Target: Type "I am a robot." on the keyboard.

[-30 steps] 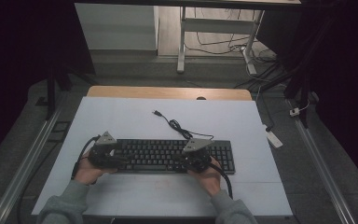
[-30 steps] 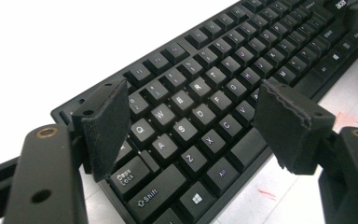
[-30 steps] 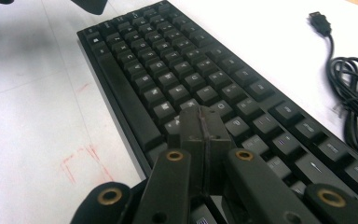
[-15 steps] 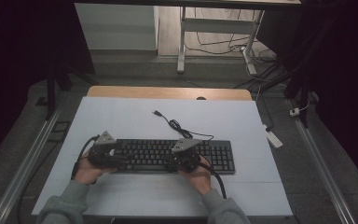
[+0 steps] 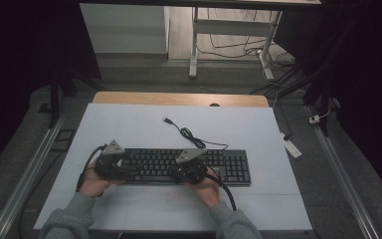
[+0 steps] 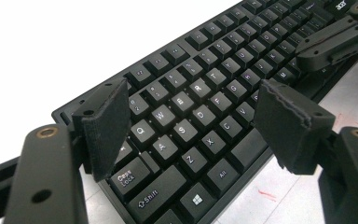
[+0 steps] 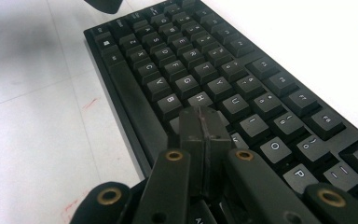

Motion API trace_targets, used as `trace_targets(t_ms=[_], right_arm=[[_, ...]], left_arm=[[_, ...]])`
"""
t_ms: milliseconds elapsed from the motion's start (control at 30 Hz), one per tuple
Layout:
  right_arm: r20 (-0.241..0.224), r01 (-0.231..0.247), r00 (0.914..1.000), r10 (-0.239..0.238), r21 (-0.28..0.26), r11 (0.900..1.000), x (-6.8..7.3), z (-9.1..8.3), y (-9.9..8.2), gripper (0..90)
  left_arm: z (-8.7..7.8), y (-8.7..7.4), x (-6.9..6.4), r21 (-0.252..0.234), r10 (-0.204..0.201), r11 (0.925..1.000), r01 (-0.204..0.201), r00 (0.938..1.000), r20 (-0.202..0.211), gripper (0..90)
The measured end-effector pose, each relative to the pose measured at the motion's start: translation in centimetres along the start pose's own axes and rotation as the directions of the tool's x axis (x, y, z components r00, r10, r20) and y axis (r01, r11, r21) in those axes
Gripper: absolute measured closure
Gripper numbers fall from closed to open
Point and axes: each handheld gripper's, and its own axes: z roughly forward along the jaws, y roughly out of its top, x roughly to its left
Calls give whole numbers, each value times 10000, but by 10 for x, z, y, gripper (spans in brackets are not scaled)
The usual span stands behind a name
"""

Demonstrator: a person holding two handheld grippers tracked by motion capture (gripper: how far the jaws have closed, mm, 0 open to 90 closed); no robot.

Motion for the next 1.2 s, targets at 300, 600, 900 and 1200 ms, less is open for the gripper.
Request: trace_targets(t_ms=[300,600,900,1200], right_arm=[[216,-67,9997,64,143,9999,0,6,0,893],[183,-224,9996,219,250,9994,0,10,-1,892],[254,-241,9994,232,350,9991,-1,11,-1,893],[206,-267,9994,266,45,9996,-1,6,0,894]], left_arm=[[1,0,0,69,85,9999,-85,10000,22,271],[1,0,0,70,108,9999,-108,9999,9,270],[1,0,0,73,125,9999,-125,9999,11,269],[0,0,0,37,146,9999,-146,9999,-2,268]])
